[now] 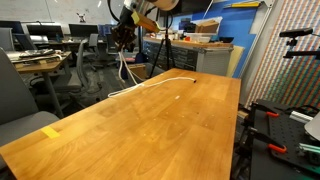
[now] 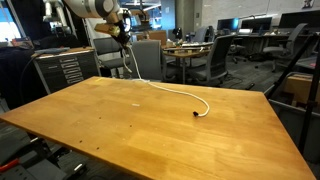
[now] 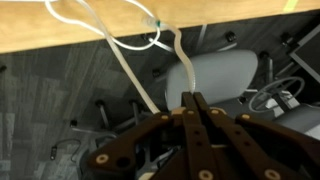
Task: Tie a loose knot using the cable
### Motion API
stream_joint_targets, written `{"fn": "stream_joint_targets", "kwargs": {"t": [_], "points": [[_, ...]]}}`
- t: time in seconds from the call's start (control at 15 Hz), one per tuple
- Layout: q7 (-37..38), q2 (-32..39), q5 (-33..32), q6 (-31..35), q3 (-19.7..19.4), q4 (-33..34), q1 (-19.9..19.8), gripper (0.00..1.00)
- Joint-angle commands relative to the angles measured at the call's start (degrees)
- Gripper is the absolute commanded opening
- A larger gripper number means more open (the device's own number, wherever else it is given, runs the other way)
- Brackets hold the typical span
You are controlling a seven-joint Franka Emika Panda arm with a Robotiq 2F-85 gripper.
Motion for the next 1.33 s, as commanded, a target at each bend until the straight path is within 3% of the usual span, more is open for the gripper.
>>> {"fn": "stream_joint_targets", "kwargs": {"t": [0.0, 0.27, 0.47, 0.67, 0.87, 1.07, 1.13, 1.27], "points": [[-3.9, -11.2, 2.0, 8.2, 3.7, -9.1, -0.4, 0.01], [-11.0, -18.6, 8.2, 16.6, 11.0, -13.3, -3.1, 0.01], [-20.3, -21.9, 19.2, 21.3, 17.9, -14.2, -6.8, 0.01], [-29.6, -24.4, 33.2, 21.9, 23.0, -11.3, -11.7, 0.01], [-34.2, -28.0, 43.7, 21.2, 21.8, -9.1, -15.0, 0.01], [-41.3, -30.5, 58.7, 18.4, 20.2, -2.8, -17.8, 0.01], [-40.4, -32.1, 58.0, 17.9, 18.5, -5.1, -18.8, 0.01], [-45.0, -34.2, 64.6, 15.4, 16.6, -3.0, -19.5, 0.01]]}}
